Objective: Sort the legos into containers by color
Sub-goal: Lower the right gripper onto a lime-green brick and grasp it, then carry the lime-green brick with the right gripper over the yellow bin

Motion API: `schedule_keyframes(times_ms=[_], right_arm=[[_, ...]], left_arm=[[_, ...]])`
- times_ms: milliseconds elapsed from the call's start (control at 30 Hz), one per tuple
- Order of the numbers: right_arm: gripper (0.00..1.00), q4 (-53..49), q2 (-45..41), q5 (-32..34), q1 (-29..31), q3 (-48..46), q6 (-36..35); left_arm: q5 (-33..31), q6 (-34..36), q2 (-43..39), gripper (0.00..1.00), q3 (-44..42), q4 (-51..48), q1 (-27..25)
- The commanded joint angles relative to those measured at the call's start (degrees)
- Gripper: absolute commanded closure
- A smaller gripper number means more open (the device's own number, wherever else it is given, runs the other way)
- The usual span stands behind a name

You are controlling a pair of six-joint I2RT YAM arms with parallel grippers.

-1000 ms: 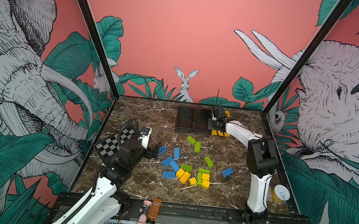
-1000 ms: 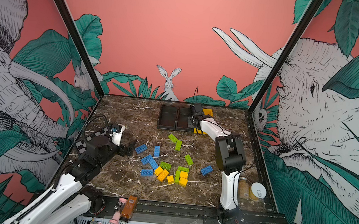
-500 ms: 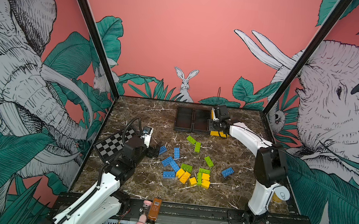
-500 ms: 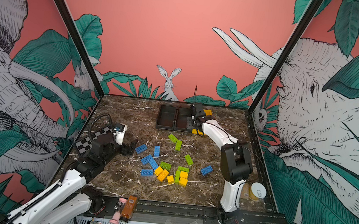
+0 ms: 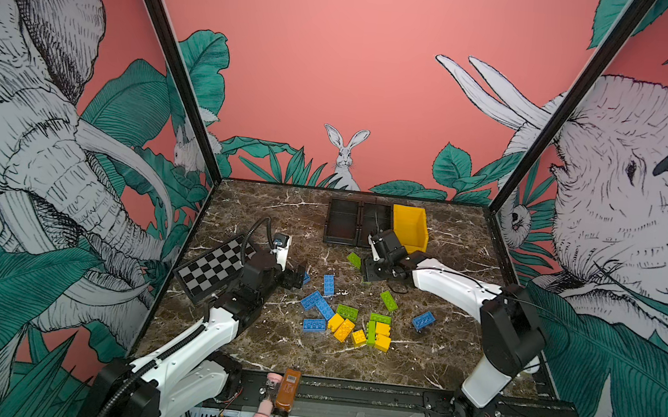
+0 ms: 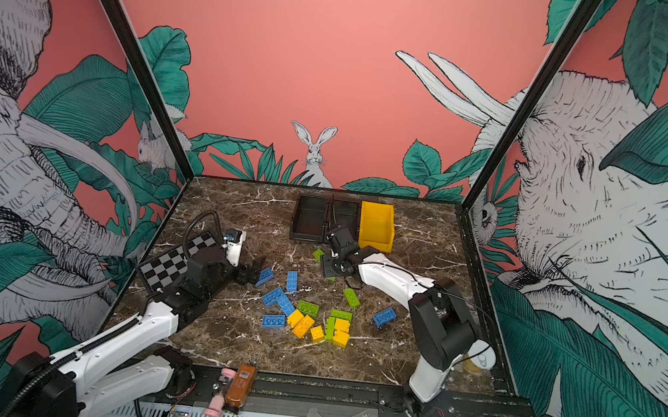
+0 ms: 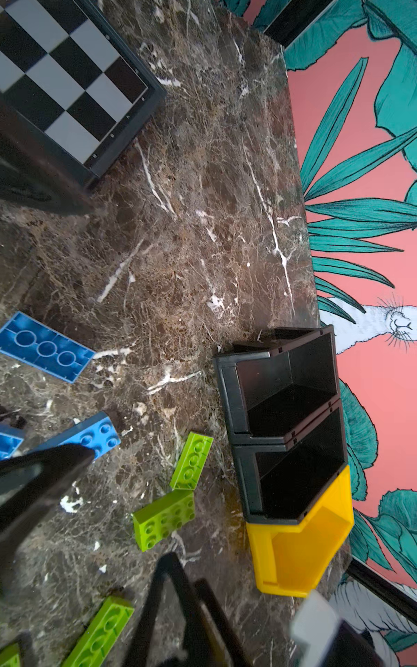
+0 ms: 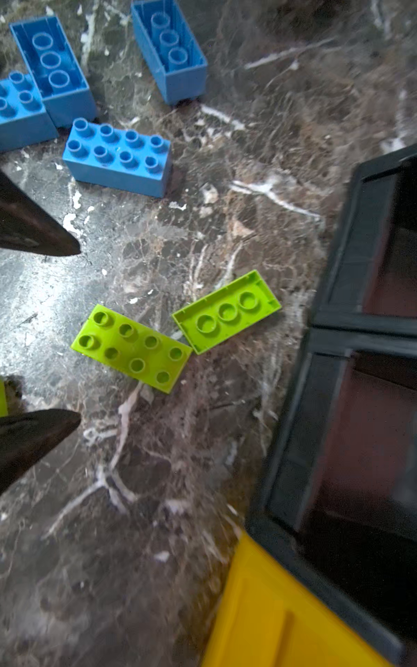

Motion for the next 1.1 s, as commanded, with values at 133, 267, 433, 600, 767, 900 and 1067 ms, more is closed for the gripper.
schedule_keyframes(times_ms=[133, 267, 433, 600, 767, 900, 1067], right_arm=[[0.34, 3.6, 4.8, 1.9, 0.9, 1.7, 2.2], [0.37, 2.3, 7.2, 2.8, 0.8, 3.3, 1.8], [0.42, 1.5, 9.4, 3.0, 0.9, 4.1, 1.9], [0.48, 0.6, 11.4, 3.6, 0.9, 5.0, 1.9], [0.57, 0.3, 10.2, 4.5, 0.9, 4.2, 1.5], [0.65, -0.1, 7.0, 7.0, 0.7, 2.5, 0.5], [0.71, -0.6, 1.2, 6.6, -0.7, 0.2, -2.4]], left_arm=[[1.6, 1.3, 1.1, 0.01, -2.4, 5.9, 0.2], [-0.4, 2.2, 0.7, 0.01, -4.5, 6.9, 0.2], [-2.2, 2.5, -1.1, 0.01, -5.5, 6.6, 0.3], [-4.2, 3.3, -3.3, 0.01, -6.6, 6.5, 0.2], [-4.4, 3.7, -3.9, 0.01, -6.8, 6.5, 0.2], [-4.6, 3.9, -3.6, 0.01, -6.8, 6.4, 0.3], [-4.5, 3.9, -3.4, 0.01, -6.7, 6.6, 0.2]])
